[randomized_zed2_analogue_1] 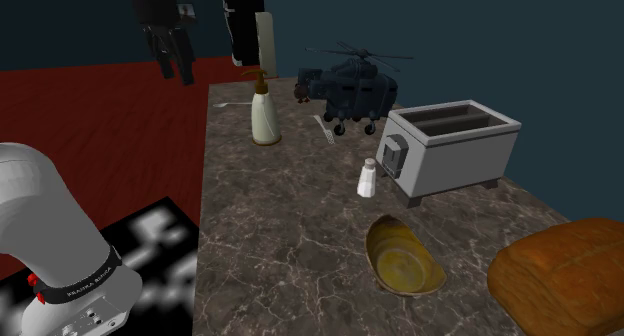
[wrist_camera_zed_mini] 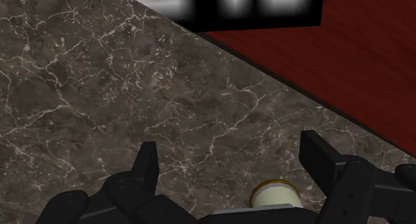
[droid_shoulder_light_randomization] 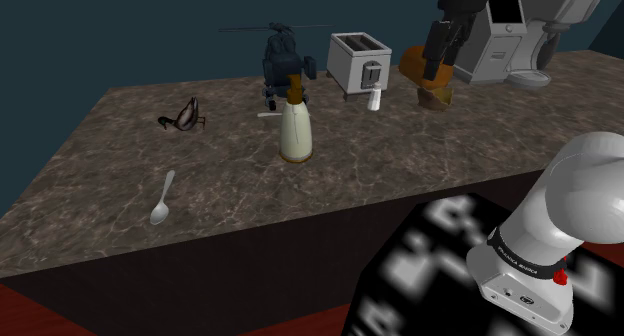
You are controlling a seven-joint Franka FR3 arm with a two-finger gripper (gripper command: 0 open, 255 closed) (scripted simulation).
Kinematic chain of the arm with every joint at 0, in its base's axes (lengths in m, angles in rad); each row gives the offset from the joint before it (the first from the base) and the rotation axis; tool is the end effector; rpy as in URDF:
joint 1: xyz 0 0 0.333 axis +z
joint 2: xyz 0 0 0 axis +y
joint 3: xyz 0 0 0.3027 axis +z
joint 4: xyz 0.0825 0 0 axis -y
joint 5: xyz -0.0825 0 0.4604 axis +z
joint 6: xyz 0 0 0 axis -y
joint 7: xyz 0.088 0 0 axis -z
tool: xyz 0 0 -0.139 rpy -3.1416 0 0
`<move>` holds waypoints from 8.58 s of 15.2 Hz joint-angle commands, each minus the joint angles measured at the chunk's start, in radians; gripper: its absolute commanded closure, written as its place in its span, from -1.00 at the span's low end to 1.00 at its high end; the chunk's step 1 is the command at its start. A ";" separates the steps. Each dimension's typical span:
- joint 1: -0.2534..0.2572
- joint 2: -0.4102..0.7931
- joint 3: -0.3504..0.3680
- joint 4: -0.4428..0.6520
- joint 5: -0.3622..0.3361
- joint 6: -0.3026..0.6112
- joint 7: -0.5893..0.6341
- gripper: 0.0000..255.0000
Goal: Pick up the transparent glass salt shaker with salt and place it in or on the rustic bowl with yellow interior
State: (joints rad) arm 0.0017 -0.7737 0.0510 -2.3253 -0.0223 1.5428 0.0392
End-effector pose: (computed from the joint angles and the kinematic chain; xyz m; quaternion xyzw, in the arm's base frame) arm 0.3927 0.0199 0.5585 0.9996 -0.0008 -0.0036 0.0291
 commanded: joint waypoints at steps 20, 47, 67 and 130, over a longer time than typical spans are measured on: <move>-0.093 0.612 -0.272 0.287 -0.020 0.270 -0.294 -1.00; -0.278 1.367 -0.337 0.935 0.201 0.273 -0.544 -1.00; -0.279 1.354 -0.339 0.968 0.196 0.227 -0.540 1.00; -0.586 1.276 -0.442 1.123 0.162 -0.009 -0.910 1.00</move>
State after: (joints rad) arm -0.5890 0.5113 -0.3905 -1.1738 0.1425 1.5128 -0.8701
